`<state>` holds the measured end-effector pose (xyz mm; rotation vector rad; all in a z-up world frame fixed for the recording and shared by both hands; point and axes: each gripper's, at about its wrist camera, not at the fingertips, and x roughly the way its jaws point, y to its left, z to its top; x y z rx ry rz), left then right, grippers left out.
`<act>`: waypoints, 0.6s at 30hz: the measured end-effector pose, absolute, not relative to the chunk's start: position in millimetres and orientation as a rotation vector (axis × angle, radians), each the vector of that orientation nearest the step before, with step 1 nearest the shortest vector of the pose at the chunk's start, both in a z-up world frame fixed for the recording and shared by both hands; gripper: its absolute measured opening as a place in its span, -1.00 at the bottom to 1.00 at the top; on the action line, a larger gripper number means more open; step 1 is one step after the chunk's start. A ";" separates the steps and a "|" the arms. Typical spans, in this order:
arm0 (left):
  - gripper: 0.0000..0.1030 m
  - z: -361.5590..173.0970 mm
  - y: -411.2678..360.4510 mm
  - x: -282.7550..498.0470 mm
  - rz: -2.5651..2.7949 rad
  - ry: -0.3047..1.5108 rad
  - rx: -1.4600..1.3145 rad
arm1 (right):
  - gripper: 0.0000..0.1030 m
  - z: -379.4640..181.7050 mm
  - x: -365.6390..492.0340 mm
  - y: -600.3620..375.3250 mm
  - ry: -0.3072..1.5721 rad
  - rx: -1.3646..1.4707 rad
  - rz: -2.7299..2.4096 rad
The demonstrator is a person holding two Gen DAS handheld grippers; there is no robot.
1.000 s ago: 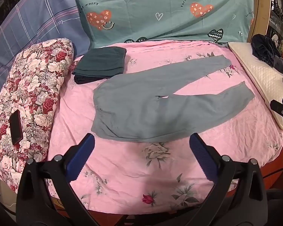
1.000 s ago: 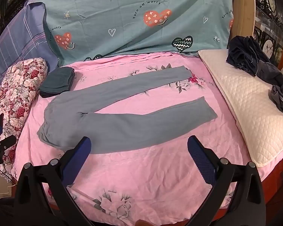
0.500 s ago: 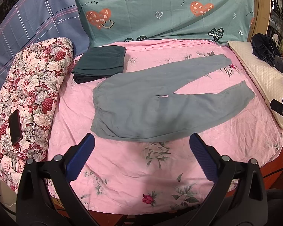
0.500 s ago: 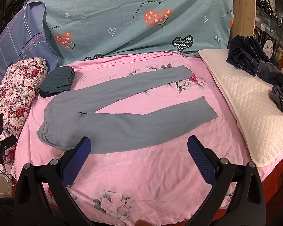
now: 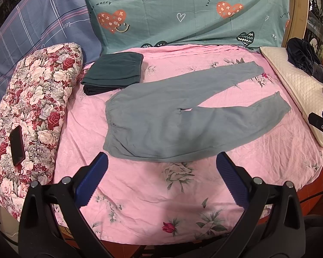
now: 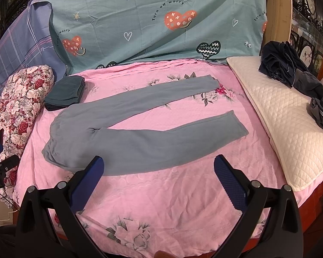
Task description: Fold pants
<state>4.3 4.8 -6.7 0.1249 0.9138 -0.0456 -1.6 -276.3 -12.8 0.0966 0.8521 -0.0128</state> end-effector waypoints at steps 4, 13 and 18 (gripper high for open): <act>0.96 -8.6 4.5 4.6 -0.045 0.916 0.126 | 0.97 -13.9 -0.3 -272.0 0.853 0.096 -0.012; 0.96 -10.8 3.5 4.2 -0.046 0.919 0.128 | 0.97 -13.3 0.2 -272.1 0.855 0.095 -0.011; 0.96 -10.8 3.3 4.2 -0.046 0.920 0.128 | 0.97 -13.1 1.0 -271.3 0.855 0.093 -0.012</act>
